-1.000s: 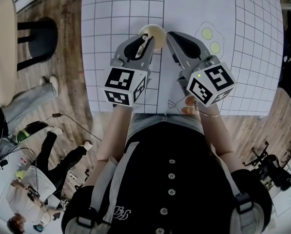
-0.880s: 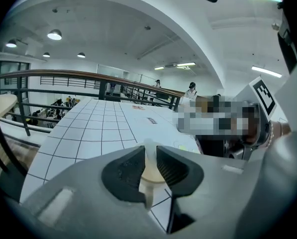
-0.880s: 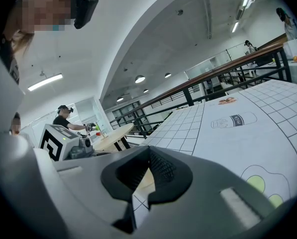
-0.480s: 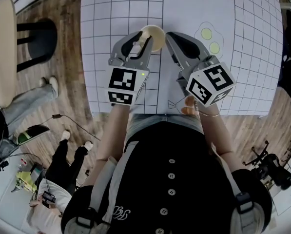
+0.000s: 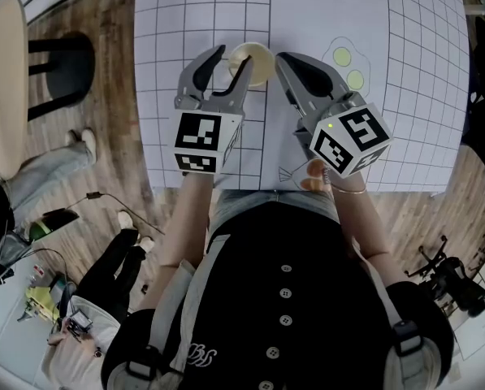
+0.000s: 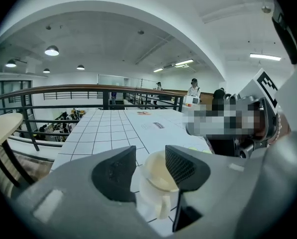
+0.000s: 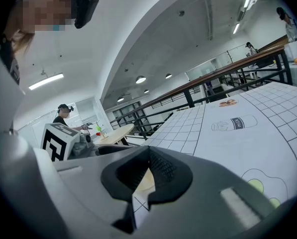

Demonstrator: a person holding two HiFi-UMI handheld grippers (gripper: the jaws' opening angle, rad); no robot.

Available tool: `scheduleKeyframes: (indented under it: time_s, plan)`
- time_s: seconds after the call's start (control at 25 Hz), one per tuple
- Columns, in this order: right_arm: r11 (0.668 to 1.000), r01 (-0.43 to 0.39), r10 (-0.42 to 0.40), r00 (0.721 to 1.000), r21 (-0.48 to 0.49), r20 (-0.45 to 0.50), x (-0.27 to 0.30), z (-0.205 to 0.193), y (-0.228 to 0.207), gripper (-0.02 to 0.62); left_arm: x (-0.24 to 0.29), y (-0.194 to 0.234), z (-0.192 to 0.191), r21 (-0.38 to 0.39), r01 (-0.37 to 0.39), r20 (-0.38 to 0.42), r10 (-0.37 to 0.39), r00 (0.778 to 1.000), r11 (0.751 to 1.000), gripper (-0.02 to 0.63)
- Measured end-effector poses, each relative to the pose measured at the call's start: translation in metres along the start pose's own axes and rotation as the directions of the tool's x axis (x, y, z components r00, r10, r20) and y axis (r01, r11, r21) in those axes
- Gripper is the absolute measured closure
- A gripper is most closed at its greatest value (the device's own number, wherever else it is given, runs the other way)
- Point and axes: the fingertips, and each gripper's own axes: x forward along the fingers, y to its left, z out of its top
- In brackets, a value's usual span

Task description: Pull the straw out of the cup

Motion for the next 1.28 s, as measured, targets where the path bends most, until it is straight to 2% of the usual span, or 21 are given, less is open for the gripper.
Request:
scheduleKeyframes:
  time_s: [0.28,0.6,1.0,1.28]
  plan:
    - [0.999,-0.034,0.035,0.999,-0.026,0.014,-0.006,0.010,0.014,0.595,-0.026,0.010,0.027,-0.041,-0.064,0.104,0.067,0.992,0.997,0.413]
    - [0.990,-0.103,0.108,0.993,-0.097,0.047,-0.024,0.031,0.037,0.595,-0.064,-0.004,0.050,-0.085,-0.089,0.200,0.105,0.974,0.992,0.414]
    - [0.963,-0.202,0.219,0.972,-0.178,0.082,-0.075,0.048,0.068,0.595,-0.111,-0.056,0.072,-0.110,-0.104,0.321,0.134,0.937,0.988,0.417]
    - [0.939,-0.259,0.284,0.955,-0.226,0.088,-0.114,0.052,0.087,0.595,-0.139,-0.098,0.072,-0.118,-0.123,0.363,0.158,0.918,0.985,0.432]
